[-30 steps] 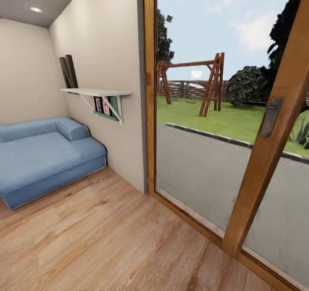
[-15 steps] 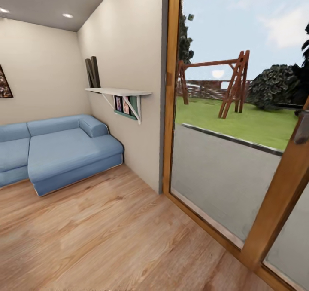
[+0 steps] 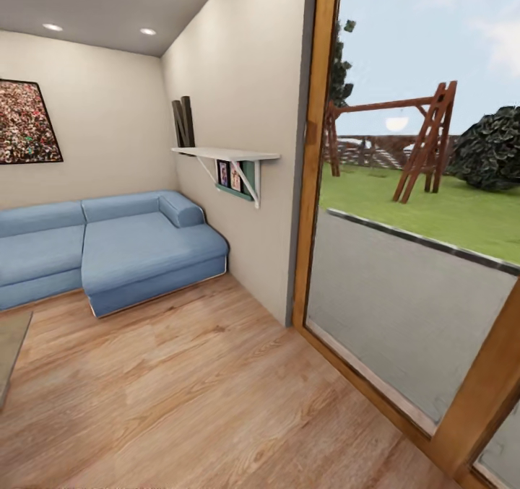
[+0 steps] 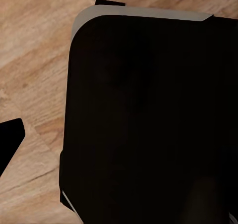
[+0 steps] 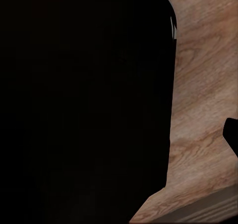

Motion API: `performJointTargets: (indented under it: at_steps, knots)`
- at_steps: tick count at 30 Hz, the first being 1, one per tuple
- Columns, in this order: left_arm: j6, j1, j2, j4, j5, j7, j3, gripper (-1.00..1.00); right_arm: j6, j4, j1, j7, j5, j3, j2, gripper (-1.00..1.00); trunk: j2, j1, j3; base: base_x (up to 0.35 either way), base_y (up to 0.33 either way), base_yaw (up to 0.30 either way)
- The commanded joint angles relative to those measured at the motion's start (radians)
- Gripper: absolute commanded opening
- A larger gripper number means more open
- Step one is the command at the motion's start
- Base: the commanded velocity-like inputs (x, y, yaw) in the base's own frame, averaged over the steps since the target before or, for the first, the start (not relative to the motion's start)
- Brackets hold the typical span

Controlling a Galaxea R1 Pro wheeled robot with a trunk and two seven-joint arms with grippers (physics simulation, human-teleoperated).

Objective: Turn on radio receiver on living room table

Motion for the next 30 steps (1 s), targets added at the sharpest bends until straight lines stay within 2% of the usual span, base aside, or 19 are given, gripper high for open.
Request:
performJointTargets:
  at_steps: [1, 7, 30]
  knots:
    - [0.0, 0.0, 0.0, 0.0, 0.0, 0.0, 0.0, 1.0, 0.002, 0.0, 0.0, 0.0, -0.001, 0.0, 0.0, 1.0, 0.0, 0.0, 0.0, 0.0, 0.0, 0.035]
    - [0.0, 0.0, 0.0, 0.0, 0.0, 0.0, -0.001, 1.0, -0.002, 0.0, 0.0, -0.001, 0.005, 0.003, 0.0, 1.0, 0.0, 0.0, 0.0, 0.0, 0.0, 0.112]
    - [0.0, 0.0, 0.0, 0.0, 0.0, 0.0, -0.001, 1.0, -0.004, 0.0, -0.001, -0.001, 0.009, 0.007, 0.0, 1.0, 0.0, 0.0, -0.005, 0.0, 0.0, 0.265]
